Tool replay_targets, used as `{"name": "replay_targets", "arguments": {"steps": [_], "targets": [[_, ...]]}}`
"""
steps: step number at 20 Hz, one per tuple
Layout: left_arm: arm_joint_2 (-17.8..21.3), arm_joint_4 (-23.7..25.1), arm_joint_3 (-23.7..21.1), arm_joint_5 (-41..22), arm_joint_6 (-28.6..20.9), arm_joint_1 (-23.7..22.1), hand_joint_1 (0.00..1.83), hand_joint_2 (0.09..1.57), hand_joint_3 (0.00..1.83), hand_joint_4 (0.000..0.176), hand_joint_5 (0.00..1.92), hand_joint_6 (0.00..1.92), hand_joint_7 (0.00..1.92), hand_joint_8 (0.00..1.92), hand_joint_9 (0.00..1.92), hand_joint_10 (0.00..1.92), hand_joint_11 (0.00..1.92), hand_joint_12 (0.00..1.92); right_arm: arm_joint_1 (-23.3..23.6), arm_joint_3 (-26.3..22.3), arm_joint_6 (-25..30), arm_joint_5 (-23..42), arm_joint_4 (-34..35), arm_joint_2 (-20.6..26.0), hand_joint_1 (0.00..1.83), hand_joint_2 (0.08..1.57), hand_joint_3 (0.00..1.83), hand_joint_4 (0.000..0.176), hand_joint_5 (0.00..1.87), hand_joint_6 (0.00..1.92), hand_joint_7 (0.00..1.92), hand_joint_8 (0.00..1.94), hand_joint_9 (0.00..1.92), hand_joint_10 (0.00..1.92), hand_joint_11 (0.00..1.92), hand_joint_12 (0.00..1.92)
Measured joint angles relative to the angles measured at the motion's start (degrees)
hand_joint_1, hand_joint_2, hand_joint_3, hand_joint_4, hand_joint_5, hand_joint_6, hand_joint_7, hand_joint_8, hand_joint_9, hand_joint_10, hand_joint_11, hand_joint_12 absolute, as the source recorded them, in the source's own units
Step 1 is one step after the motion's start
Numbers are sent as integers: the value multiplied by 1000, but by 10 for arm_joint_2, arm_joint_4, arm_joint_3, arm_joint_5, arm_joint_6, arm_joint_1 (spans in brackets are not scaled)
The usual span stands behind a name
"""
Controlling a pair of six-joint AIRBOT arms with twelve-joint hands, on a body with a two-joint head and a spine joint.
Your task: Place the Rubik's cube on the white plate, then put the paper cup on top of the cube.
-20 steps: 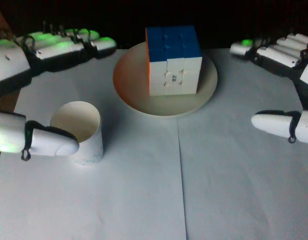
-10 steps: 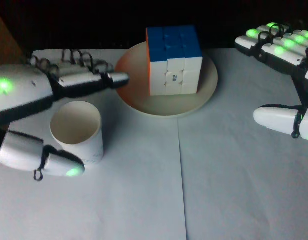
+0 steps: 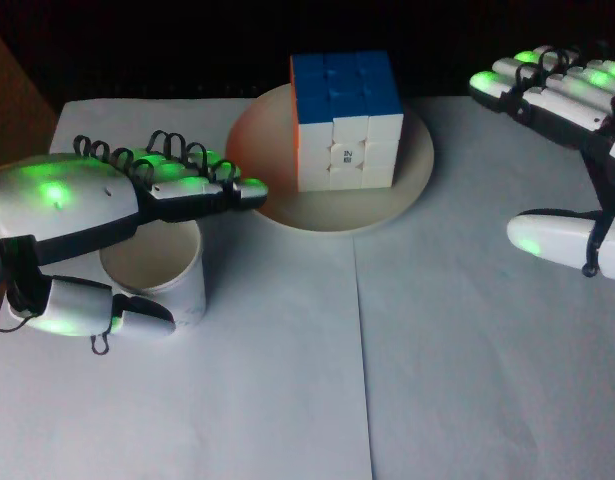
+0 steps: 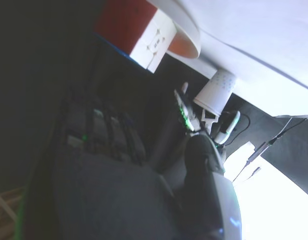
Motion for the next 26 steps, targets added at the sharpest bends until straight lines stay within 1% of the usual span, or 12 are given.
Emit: {"name": "replay_targets", "arguments": {"steps": [1,3,4,6,9,11,14,16,19,21,24,26], "targets": [[0,0,0,2,0,0,1135,1110,0,87,358,86,41,592,0,714,0,1267,0,0,0,0,-1,0,229,1296,0,0,0,0,0,0,0,0,1,269],[0,0,0,4,1,0,1142,1162,4,100,247,473,32,537,12,1060,0,1624,0,0,0,0,0,0,263,1270,0,52,0,0,0,0,0,0,0,61],[0,0,0,4,2,0,1214,1153,0,54,127,878,7,828,1,1251,0,1632,0,0,0,0,0,0,245,1275,0,28,0,0,0,0,0,0,0,164],[-2,0,2,4,3,0,1192,1185,8,83,57,1312,0,1435,7,1707,41,1905,0,0,0,0,1,0,229,1278,0,0,0,0,0,0,0,0,0,210],[-5,0,3,7,3,0,1268,1207,3,126,33,1704,0,1671,103,1883,210,1921,0,0,0,0,1,-1,253,1290,2,57,0,0,0,0,0,0,0,178],[-5,0,3,8,3,0,1335,1220,7,88,90,1753,0,1839,137,1921,285,1921,0,0,0,0,2,-1,257,1306,9,0,0,0,0,0,0,0,0,185],[-5,-2,3,7,4,0,1602,1229,85,106,103,1919,25,1902,507,1775,641,1921,-1,0,0,1,2,-1,284,1303,2,54,0,0,0,0,0,0,0,124],[-5,-4,4,1,5,0,1601,1263,69,63,67,1921,0,1896,456,1823,362,1921,-1,0,0,0,4,-2,249,1317,3,2,0,0,0,0,7,2,0,249],[-5,-5,4,-2,4,0,1598,1285,25,79,86,1907,0,1890,454,1826,413,1921,-3,0,0,0,3,-2,259,1317,1,6,0,0,0,0,22,8,0,286],[-3,-3,2,-10,5,0,1606,1277,9,25,100,1881,54,1808,479,1791,379,1921,-4,0,0,-2,3,-2,280,1344,5,1,0,0,0,0,56,13,0,477],[11,-6,-6,-31,12,-4,1419,1229,0,73,79,1849,40,1890,270,1896,418,1921,-4,0,0,-1,4,-2,322,1335,0,41,0,0,0,0,76,11,0,525],[17,-9,-6,-36,16,-21,1416,1388,7,32,83,1845,320,1845,470,1921,460,1921,-4,0,0,-1,3,-2,314,1354,1,0,0,0,0,0,90,13,0,632]]}}
